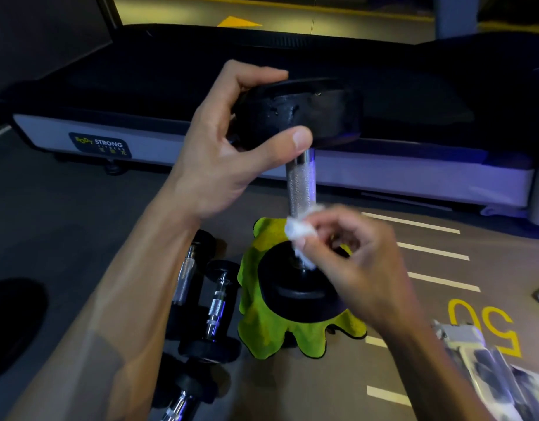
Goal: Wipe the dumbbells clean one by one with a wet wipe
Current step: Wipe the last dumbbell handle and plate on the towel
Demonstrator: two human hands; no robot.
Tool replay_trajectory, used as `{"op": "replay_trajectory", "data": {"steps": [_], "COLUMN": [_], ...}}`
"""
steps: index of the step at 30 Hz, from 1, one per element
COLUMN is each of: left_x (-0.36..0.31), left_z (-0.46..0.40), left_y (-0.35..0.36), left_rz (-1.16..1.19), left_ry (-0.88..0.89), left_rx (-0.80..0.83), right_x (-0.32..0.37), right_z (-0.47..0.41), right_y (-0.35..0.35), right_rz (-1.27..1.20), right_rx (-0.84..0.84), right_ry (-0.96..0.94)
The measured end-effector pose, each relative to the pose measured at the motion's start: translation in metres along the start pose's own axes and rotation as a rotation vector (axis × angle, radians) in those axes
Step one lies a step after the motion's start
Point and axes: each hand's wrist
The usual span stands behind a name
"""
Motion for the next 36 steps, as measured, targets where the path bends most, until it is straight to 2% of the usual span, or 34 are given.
{"op": "replay_trajectory", "data": {"steps": [2,4,6,9,14,19,21,27,32,36], "left_x": [0.000,-0.002,-0.004,-0.005,-0.003,-0.006,-0.006,-0.003,-0.005,-0.004], "left_z": [0.000,0.000,-0.001,-0.001,-0.001,-0.001,0.000,0.001,0.001,0.000], "left_y": [0.000,0.000,0.001,0.001,0.001,0.001,0.001,-0.002,0.001,0.000], "left_rz": [0.009,0.002,-0.006,-0.009,0.005,-0.014,-0.013,0.000,0.011,0.014], "left_ry": [-0.002,-0.002,-0.002,0.001,-0.014,-0.012,-0.010,-0.032,-0.029,-0.028], "left_rx": [0.004,0.012,0.031,0.040,0.013,0.012,0.017,-0.018,0.001,-0.010], "right_x": [-0.005,-0.004,0.002,0.010,-0.007,0.008,0.010,-0.004,0.009,0.002], "right_z": [0.012,0.001,-0.022,-0.039,0.007,-0.026,-0.034,0.009,-0.026,-0.011], "right_y": [-0.005,-0.009,-0.007,0.001,0.006,0.021,0.024,0.016,0.014,0.015], "right_rz": [0.049,0.108,0.049,-0.050,0.124,0.274,0.317,0.446,0.464,0.456], "right_rx": [0.111,0.133,0.035,-0.160,-0.034,-0.296,-0.370,-0.218,-0.302,-0.253], "right_ry": [0.070,0.010,-0.081,-0.121,-0.019,-0.242,-0.278,-0.253,-0.374,-0.290]}}
Point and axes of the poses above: each hand's wrist, its own z-axis away from the middle knuckle, its own y-axis out of the palm, x = y × z, and after that the axes turned 13 degrees about -y, right-handed
